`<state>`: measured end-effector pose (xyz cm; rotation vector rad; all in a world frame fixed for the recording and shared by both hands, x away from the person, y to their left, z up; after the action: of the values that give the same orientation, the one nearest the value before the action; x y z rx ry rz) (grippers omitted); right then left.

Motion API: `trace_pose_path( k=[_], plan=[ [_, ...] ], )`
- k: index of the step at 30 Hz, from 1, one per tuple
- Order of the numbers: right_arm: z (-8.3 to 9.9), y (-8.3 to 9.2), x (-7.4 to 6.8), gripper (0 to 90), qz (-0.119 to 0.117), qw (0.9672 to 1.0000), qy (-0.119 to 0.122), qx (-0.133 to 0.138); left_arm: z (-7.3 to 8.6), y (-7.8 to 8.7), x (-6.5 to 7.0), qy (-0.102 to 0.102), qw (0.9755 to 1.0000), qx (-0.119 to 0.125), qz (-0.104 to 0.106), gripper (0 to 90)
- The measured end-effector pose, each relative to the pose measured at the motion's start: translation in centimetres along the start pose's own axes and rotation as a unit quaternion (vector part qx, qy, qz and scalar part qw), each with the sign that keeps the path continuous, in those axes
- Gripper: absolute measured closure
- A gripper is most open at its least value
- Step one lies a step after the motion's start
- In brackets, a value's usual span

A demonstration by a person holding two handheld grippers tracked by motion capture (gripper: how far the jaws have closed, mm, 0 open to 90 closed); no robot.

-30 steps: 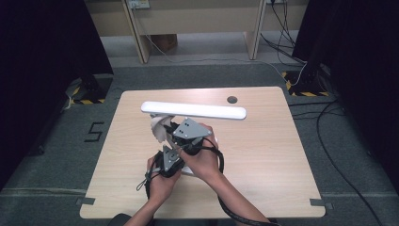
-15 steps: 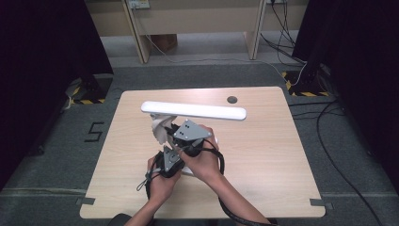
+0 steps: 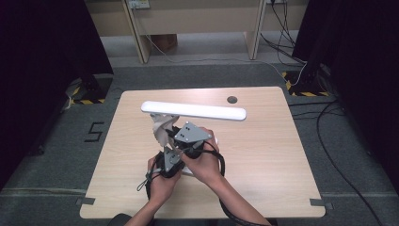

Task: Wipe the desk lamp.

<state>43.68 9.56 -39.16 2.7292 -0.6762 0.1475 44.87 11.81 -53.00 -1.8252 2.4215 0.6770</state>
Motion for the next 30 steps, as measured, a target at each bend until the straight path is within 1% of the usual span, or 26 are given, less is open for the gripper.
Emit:
trace_pose_path(
  k=[1,2,5,7,8,9,10,11,12,14,15,16,17,19,21,22,24,25,26,28,30],
  plan=[
    [0.1,0.0,0.0,83.0,-0.001,1.0000,0.003,0.000,0.0,0.0,0.0,0.002,1.0000,-0.001,0.000,62.5],
    [0.2,0.0,0.0,83.0,0.000,1.0000,-0.002,0.000,0.0,0.0,0.1,0.002,1.0000,-0.001,0.000,62.5],
    [0.4,0.0,-0.1,83.0,-0.002,1.0000,-0.004,-0.002,0.0,0.0,0.1,0.001,1.0000,-0.001,0.000,62.3],
    [0.6,0.0,-0.1,83.0,0.000,1.0000,-0.004,-0.003,0.0,0.0,0.1,0.003,1.0000,-0.001,0.002,62.2],
    [0.7,0.0,-0.2,83.0,-0.002,1.0000,-0.005,-0.005,0.1,0.0,0.2,0.007,1.0000,-0.001,0.003,62.2],
    [0.8,-0.1,-0.2,83.0,-0.002,1.0000,-0.004,-0.004,0.0,0.0,0.1,0.002,1.0000,-0.001,0.003,62.1],
    [0.9,0.0,-0.2,83.0,-0.001,1.0000,-0.006,-0.005,0.1,0.0,0.2,0.003,1.0000,-0.002,0.005,62.0],
    [1.0,0.0,-0.2,83.0,-0.002,1.0000,-0.006,-0.006,0.1,0.0,0.2,-0.001,1.0000,-0.001,0.007,61.9],
    [1.1,0.0,-0.2,83.0,-0.002,0.9999,-0.007,-0.007,0.1,0.1,0.3,0.005,1.0000,-0.002,0.008,61.8],
    [1.1,0.0,-0.2,83.0,-0.002,0.9999,-0.007,-0.008,0.1,0.1,0.3,0.006,0.9999,-0.001,0.011,61.0],
    [1.1,0.0,-0.2,82.9,-0.003,0.9999,-0.008,-0.008,0.0,0.1,0.2,-0.003,0.9999,-0.001,0.012,60.4],
    [1.1,0.0,-0.2,82.9,-0.003,0.9999,-0.008,-0.008,0.1,0.2,0.3,0.004,0.9999,-0.002,0.015,59.1],
    [1.1,0.0,-0.2,82.9,-0.003,0.9999,-0.007,-0.009,0.1,0.2,0.4,0.003,0.9999,-0.002,0.016,58.0],
    [1.2,0.0,-0.1,82.9,-0.004,0.9999,-0.007,-0.009,0.0,0.4,0.5,0.010,0.9998,-0.001,0.017,56.4],
    [1.3,0.0,-0.1,82.9,-0.005,0.9999,-0.008,-0.010,0.0,0.7,0.5,0.008,0.9998,-0.004,0.020,55.1],
    [1.4,0.0,-0.2,82.9,-0.006,0.9998,-0.011,-0.012,0.0,0.8,0.6,0.011,0.9997,-0.005,0.021,53.9],
    [1.4,0.0,-0.2,82.9,-0.005,0.9999,-0.010,-0.009,0.1,1.1,0.7,0.015,0.9996,-0.006,0.024,52.2],
    [1.5,0.0,-0.2,82.9,-0.008,0.9999,-0.007,-0.012,0.0,1.2,0.3,-0.004,0.9998,-0.004,0.017,51.8],
    [1.5,-0.1,-0.3,82.9,-0.007,0.9999,-0.007,-0.011,-0.1,1.3,0.1,-0.014,0.9997,-0.003,0.017,51.3],
    [1.5,0.0,-0.3,82.9,-0.006,0.9999,-0.007,-0.012,-0.2,1.6,0.0,-0.024,0.9995,0.002,0.022,50.3],
    [1.6,0.0,-0.3,82.8,-0.007,0.9998,-0.010,-0.014,-0.2,1.9,-0.1,-0.027,0.9994,0.001,0.023,50.2]
  ],
)
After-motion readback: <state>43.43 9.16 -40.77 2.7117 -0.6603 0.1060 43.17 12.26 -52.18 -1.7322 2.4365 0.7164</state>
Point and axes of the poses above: each handheld gripper's, and its own axes: y roughly backward along the jaws, z roughly out of its underside, x roughly to its right, the point moved 10 cm from there along -y, roughly forward along the jaws, and after that the axes turned 11 degrees about -z, right-handed, at the moved point
